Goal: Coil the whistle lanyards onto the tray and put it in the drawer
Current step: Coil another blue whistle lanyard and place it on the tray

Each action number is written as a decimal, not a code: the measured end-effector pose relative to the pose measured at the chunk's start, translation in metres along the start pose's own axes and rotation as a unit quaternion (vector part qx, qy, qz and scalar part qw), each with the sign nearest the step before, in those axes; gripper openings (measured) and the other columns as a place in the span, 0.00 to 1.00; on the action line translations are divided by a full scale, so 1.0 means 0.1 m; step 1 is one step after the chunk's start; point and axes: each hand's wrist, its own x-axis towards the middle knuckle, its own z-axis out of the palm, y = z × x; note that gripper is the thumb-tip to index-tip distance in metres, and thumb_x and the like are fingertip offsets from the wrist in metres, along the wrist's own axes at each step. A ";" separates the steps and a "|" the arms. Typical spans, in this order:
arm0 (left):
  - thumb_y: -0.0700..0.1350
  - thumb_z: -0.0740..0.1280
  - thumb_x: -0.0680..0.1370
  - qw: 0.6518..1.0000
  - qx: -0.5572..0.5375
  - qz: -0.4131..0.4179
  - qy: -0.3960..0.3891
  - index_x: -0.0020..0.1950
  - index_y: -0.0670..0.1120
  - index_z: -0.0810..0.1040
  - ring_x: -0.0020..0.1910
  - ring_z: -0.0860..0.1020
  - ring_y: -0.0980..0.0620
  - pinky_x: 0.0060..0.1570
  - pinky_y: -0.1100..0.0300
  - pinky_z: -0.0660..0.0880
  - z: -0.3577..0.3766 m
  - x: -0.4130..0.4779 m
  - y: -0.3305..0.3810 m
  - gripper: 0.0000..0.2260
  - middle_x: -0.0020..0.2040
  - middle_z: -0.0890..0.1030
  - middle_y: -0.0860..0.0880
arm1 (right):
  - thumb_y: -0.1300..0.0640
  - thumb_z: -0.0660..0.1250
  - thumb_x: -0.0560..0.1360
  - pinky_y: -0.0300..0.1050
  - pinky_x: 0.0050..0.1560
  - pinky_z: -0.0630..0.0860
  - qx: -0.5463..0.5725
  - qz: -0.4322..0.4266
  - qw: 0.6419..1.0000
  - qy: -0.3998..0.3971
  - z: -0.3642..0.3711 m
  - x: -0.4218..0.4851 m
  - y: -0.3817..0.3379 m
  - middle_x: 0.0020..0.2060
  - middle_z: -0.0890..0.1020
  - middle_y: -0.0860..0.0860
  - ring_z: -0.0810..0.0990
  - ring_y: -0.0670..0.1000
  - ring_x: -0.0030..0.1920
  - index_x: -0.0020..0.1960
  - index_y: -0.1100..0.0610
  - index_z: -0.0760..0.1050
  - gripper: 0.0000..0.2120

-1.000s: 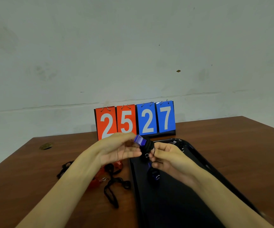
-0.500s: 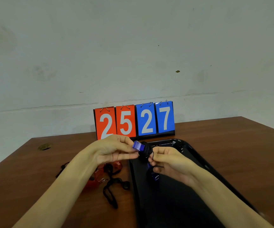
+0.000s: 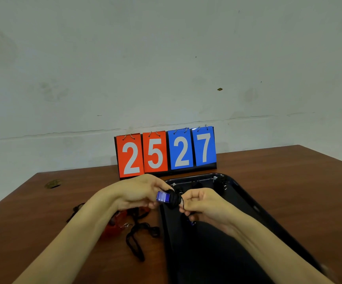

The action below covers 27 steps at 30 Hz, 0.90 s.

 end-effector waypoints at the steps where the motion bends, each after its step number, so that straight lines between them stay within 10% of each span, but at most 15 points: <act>1: 0.29 0.62 0.73 0.996 0.075 0.006 0.046 0.47 0.44 0.81 0.36 0.73 0.53 0.36 0.64 0.71 0.04 0.02 0.01 0.14 0.49 0.78 0.34 | 0.62 0.68 0.73 0.38 0.38 0.74 -0.005 0.003 1.000 0.008 0.00 0.00 0.01 0.36 0.81 0.51 0.77 0.44 0.36 0.43 0.56 0.80 0.04; 4: 0.33 0.65 0.75 0.985 0.128 0.026 0.115 0.44 0.46 0.81 0.39 0.80 0.52 0.41 0.64 0.77 0.09 0.01 0.05 0.10 0.46 0.82 0.38 | 0.62 0.67 0.74 0.38 0.38 0.74 0.004 0.006 1.000 0.020 -0.01 0.00 0.01 0.36 0.81 0.50 0.77 0.44 0.37 0.42 0.56 0.80 0.05; 16: 0.31 0.79 0.58 0.931 -0.359 -0.046 -0.055 0.44 0.37 0.84 0.31 0.82 0.49 0.31 0.61 0.80 0.04 -0.01 -0.06 0.16 0.34 0.81 0.40 | 0.65 0.62 0.76 0.38 0.38 0.73 0.089 0.015 0.995 -0.041 -0.05 -0.01 -0.07 0.32 0.79 0.49 0.76 0.45 0.35 0.37 0.56 0.78 0.12; 22: 0.28 0.66 0.72 0.979 -0.059 0.020 0.192 0.42 0.39 0.80 0.34 0.82 0.51 0.36 0.63 0.80 0.15 0.01 0.12 0.07 0.38 0.82 0.40 | 0.63 0.65 0.74 0.36 0.35 0.73 0.125 0.068 0.990 0.016 -0.04 0.02 -0.03 0.33 0.80 0.50 0.76 0.44 0.33 0.39 0.57 0.80 0.08; 27: 0.35 0.70 0.71 0.907 0.208 0.131 0.341 0.38 0.48 0.77 0.33 0.80 0.56 0.37 0.66 0.76 0.39 0.07 0.11 0.09 0.34 0.80 0.50 | 0.63 0.63 0.76 0.34 0.30 0.72 0.233 0.104 0.966 0.041 -0.07 0.04 0.01 0.31 0.80 0.50 0.75 0.44 0.32 0.41 0.59 0.78 0.07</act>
